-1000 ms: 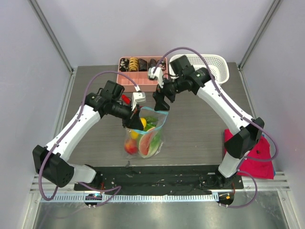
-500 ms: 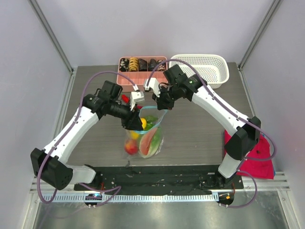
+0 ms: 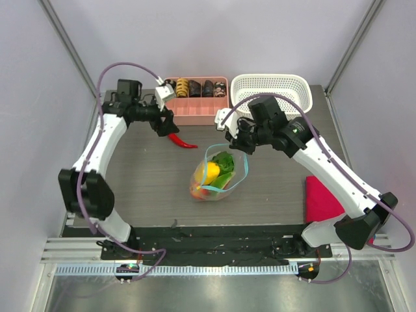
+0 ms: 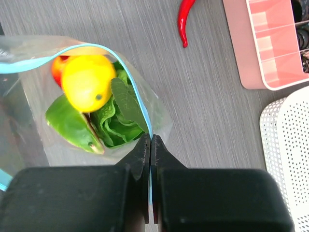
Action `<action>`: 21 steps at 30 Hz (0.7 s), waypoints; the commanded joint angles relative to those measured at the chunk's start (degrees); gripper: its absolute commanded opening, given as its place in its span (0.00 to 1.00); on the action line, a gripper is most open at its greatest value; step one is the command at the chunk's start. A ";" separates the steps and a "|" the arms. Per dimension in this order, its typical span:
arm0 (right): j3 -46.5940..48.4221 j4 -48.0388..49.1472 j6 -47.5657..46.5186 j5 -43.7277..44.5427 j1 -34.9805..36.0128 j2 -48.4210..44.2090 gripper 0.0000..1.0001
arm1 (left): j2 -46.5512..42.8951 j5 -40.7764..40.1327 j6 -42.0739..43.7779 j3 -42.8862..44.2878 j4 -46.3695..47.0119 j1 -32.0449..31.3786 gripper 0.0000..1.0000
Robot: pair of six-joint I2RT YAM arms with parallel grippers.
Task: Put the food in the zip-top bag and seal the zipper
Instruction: Pick up the fake vegetable at the center of the board.
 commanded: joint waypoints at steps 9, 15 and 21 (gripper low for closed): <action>-0.95 2.70 0.20 2.44 -0.23 0.58 0.01 | 24.93 -12.44 34.84 12.27 -13.67 -2.86 0.87; 2.12 0.69 2.65 2.26 -0.14 2.95 0.01 | 30.38 -19.57 40.49 10.96 -10.52 -6.11 0.86; 3.18 -0.55 5.11 1.21 -0.14 3.13 0.01 | 36.36 -22.29 42.95 14.03 -9.63 -7.78 0.85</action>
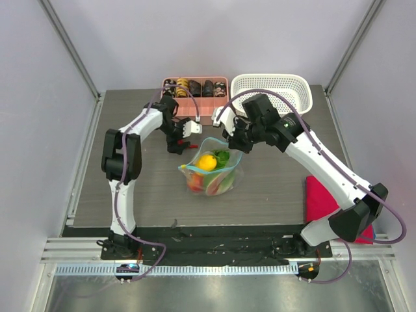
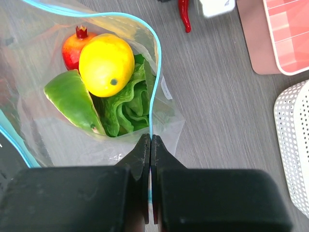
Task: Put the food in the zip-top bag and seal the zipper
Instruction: Pick up the fake vegetable at the center of the board.
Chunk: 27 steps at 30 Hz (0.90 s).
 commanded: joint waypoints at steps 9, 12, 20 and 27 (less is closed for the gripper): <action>2.66 -0.37 4.03 -1.49 -0.03 -1.92 0.01 | 6.89 -5.57 4.97 8.84 -8.57 -0.42 0.48; 2.57 -0.11 3.77 -1.57 -0.03 -1.92 0.01 | 0.67 -4.08 3.49 3.32 -10.34 -0.33 0.24; 2.48 0.51 6.49 -2.19 -0.12 -1.39 0.01 | -14.55 13.57 -20.75 4.44 -15.80 5.37 0.00; 3.10 -0.90 11.85 -2.45 -0.03 0.01 0.01 | -37.13 17.47 -63.89 -3.71 9.48 6.26 0.00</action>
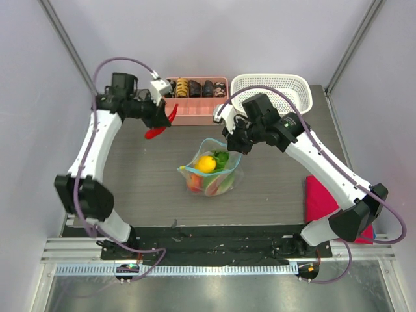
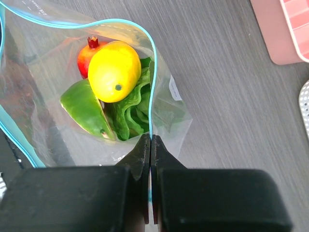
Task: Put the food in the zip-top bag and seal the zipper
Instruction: Pick up the fake vegetable at the center of the board, then place the fake vegetable in the zipper food storage bag.
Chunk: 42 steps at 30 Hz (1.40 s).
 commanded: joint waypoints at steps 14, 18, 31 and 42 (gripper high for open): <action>4.13 -0.97 17.74 -9.57 -3.44 2.58 0.01 | -37.77 -25.72 -62.46 -30.08 54.53 -22.62 0.01; 4.22 -0.97 18.97 -11.59 -4.67 2.93 0.01 | -37.60 -29.78 -56.86 -36.31 66.30 -29.75 0.03; 4.75 -1.06 20.64 -15.47 -6.25 3.72 0.01 | -35.39 -22.41 -37.16 -47.14 79.08 -35.03 0.04; 6.24 -1.58 20.55 -16.43 -8.45 5.04 0.01 | -45.85 -17.30 -28.89 -50.40 58.43 -35.03 0.19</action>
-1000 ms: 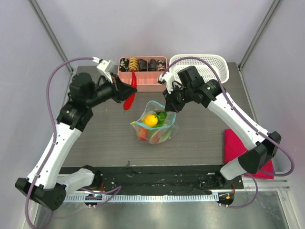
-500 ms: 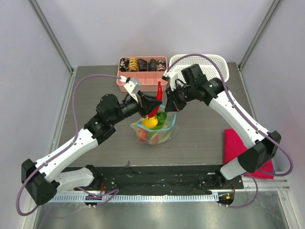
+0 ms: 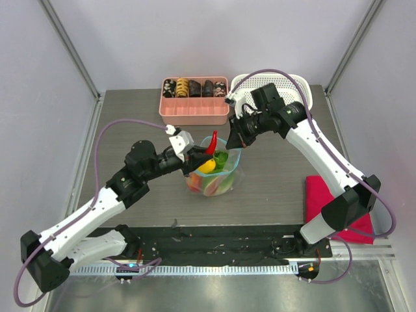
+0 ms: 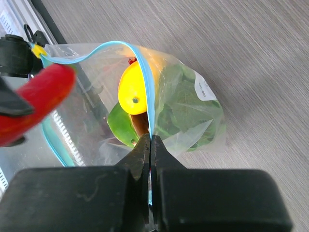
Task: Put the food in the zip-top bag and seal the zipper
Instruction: Place the fake vegetable in the zipper food storage bag.
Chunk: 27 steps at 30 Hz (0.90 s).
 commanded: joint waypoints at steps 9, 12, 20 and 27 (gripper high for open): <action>2.77 0.49 -1.86 -1.29 -0.52 0.19 0.01 | -5.56 -2.88 -4.62 4.17 -11.26 -0.17 0.85; 2.77 0.32 -2.48 -1.02 -0.52 0.11 0.01 | -5.39 -7.81 -2.44 9.00 -18.19 0.09 0.81; 2.85 0.49 -7.22 -1.81 -0.52 -0.60 0.01 | -10.46 9.69 10.20 10.88 -35.96 14.83 1.00; 4.61 -0.03 -13.28 -2.52 -0.52 -0.34 0.01 | -3.46 30.30 14.97 10.77 -42.65 29.70 1.00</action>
